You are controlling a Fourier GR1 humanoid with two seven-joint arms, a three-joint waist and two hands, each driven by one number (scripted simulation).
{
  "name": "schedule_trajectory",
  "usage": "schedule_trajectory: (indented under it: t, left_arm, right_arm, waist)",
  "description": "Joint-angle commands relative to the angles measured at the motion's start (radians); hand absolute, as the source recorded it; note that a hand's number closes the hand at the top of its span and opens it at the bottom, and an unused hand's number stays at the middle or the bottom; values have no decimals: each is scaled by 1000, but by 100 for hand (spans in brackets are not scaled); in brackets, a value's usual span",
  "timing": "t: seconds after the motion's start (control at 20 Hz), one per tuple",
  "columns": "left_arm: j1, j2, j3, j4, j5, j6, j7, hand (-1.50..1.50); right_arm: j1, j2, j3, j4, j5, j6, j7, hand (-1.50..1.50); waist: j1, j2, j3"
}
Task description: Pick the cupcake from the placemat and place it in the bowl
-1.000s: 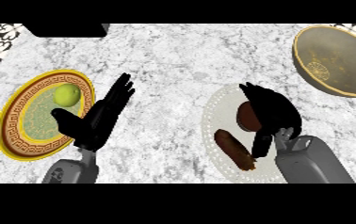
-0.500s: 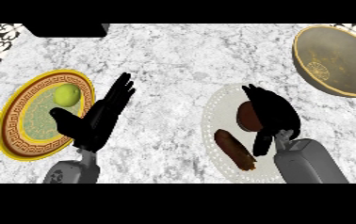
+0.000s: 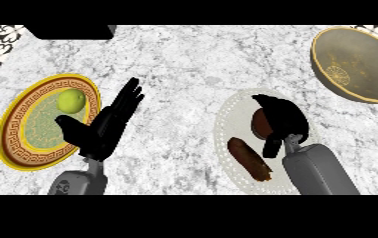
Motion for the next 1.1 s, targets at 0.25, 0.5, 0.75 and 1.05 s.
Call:
schedule_trajectory:
  t: [0.25, 0.5, 0.75, 1.05]
  left_arm:
    - [30, -9, 9, -26, -18, -18, -15, 0]
    - [-1, -14, 22, 0, -16, -33, 8, 0]
    - [37, -28, 3, -94, -18, -13, 71, 0]
    - [58, 2, 39, -80, 24, -63, 53, 0]
  right_arm:
    - [-39, -12, -31, 151, 64, -118, -221, 150]
    - [-18, 18, -1, 2, 95, -21, -167, 150]
    - [-86, 38, -49, 189, 150, -128, -211, 150]
    - [41, 80, -97, -24, 141, -35, 37, 150]
  waist:
    - [2, 1, 0]
    - [-2, -1, 0]
    - [6, 0, 0]
    - [-2, -2, 0]
